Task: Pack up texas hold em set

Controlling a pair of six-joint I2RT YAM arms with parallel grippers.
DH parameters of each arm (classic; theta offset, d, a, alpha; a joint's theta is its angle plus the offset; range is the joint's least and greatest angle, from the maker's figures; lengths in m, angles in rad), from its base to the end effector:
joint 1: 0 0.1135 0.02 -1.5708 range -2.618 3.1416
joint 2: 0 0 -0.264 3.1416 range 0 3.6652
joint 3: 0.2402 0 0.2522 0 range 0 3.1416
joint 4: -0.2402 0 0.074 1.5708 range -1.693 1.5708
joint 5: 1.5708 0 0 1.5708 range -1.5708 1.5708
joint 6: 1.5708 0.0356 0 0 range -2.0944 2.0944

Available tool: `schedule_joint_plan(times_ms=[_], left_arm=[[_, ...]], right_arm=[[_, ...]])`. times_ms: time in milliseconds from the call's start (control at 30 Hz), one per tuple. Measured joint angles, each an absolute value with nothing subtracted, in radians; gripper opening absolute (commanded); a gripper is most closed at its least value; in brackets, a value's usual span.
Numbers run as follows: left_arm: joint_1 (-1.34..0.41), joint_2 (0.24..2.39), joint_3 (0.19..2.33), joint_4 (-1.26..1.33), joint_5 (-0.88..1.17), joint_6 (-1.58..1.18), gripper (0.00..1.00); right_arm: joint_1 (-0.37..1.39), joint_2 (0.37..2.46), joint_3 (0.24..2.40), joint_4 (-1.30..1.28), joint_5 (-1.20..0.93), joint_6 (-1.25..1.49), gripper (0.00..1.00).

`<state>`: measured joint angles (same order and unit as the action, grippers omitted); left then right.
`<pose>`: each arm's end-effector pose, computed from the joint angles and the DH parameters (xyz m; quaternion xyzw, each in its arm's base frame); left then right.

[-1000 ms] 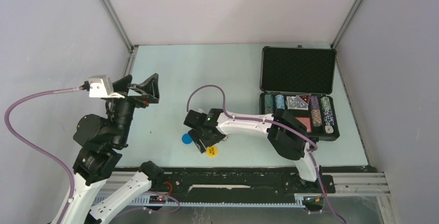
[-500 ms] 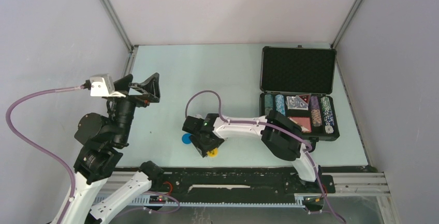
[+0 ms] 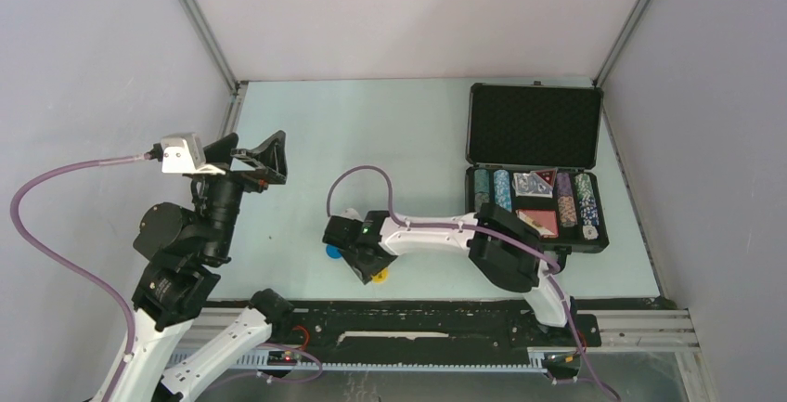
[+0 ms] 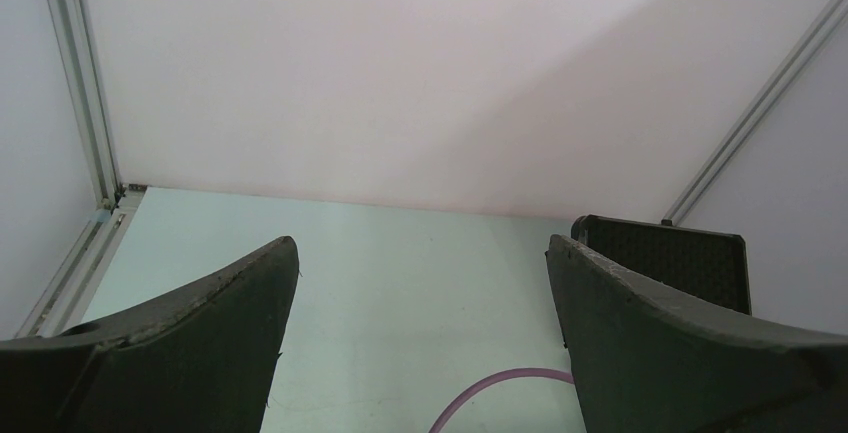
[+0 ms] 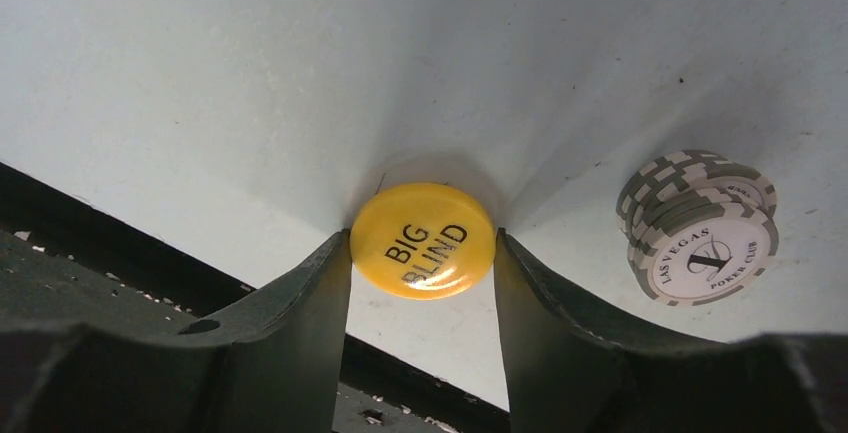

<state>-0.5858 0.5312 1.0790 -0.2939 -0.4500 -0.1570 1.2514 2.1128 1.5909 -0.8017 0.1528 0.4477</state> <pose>0.0693 -0.0274 0.4527 -0.0455 0.6204 -0.1526 0.7680 0.1386 0.4020 0.1637 -0.3783 0.9143 0.0423 0.1381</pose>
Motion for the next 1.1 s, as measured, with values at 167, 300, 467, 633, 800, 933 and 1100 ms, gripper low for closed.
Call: schedule_joint_plan(times_ms=[167,300,467,633,800,933,1100], left_arm=[[-0.586,0.529,1.079,-0.294,-0.450,-0.157,1.00],[-0.586,0.524,1.079,-0.294,-0.450,-0.157,1.00],[-0.586,0.515,1.079,-0.293,-0.450,-0.157,1.00],[-0.586,0.514,1.079,-0.293,-0.450,-0.157,1.00],[-0.570,0.514,1.079,-0.293,-0.440,-0.159,1.00],[-0.543,0.514,1.079,-0.293,-0.422,-0.169,1.00],[-0.538,0.515,1.079,-0.293,-0.411,-0.178,1.00]], right_arm=[[1.259,2.076,1.583,-0.780,0.183,0.424,0.49],[1.243,1.952,1.539,-0.755,0.201,0.407,0.49],[1.153,1.697,1.470,-0.738,0.229,0.379,0.49],[0.901,1.438,1.317,-0.729,0.233,0.360,0.50],[0.531,1.213,1.083,-0.731,0.162,0.353,0.48],[0.250,1.106,0.963,-0.753,0.081,0.356,0.48],[0.014,1.055,0.862,-0.765,0.051,0.409,0.50]])
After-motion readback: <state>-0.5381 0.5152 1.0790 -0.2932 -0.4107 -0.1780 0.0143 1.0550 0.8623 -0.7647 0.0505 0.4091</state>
